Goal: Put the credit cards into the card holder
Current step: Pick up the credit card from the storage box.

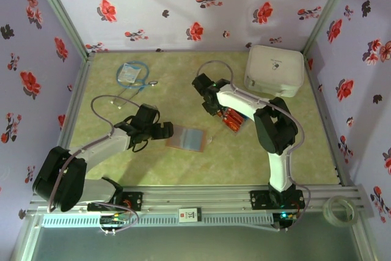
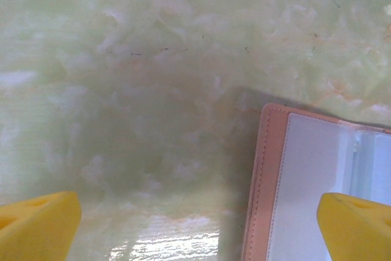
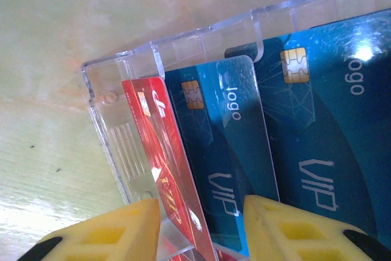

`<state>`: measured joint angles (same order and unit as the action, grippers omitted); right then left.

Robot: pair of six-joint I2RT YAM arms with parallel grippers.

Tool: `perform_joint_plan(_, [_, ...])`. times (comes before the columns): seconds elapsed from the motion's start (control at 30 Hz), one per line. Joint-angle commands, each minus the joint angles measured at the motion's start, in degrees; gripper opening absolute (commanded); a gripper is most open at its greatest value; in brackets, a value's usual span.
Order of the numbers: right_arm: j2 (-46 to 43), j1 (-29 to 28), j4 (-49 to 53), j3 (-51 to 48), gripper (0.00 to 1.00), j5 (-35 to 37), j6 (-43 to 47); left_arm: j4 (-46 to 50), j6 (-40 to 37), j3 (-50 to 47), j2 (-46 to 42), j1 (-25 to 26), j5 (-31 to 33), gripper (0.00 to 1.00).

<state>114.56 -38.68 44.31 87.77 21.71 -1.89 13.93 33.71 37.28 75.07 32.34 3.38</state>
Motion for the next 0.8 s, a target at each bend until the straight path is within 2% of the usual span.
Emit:
perform_joint_plan(0.0, [0.39, 0.1, 1.81, 1.63, 0.41, -2.19, -0.71, -0.89, 0.69, -0.91, 0.08, -0.46, -0.64, 1.0])
perform_joint_plan(0.13, [-0.91, -0.51, 2.16, 1.75, 0.41, -4.54, -1.27, -1.44, 0.85, -1.27, 0.17, -0.52, -0.91, 1.0])
perform_joint_plan(0.57, [0.3, -1.05, 2.16, 1.76, 0.39, -4.14, -1.56, -1.88, 1.0, -1.9, 0.13, -0.59, -1.25, 1.0])
perform_joint_plan(0.77, [0.75, -0.79, 1.97, 1.77, 0.33, -4.0, -1.29, -2.26, 1.06, -2.22, 0.31, -0.59, -1.27, 1.0])
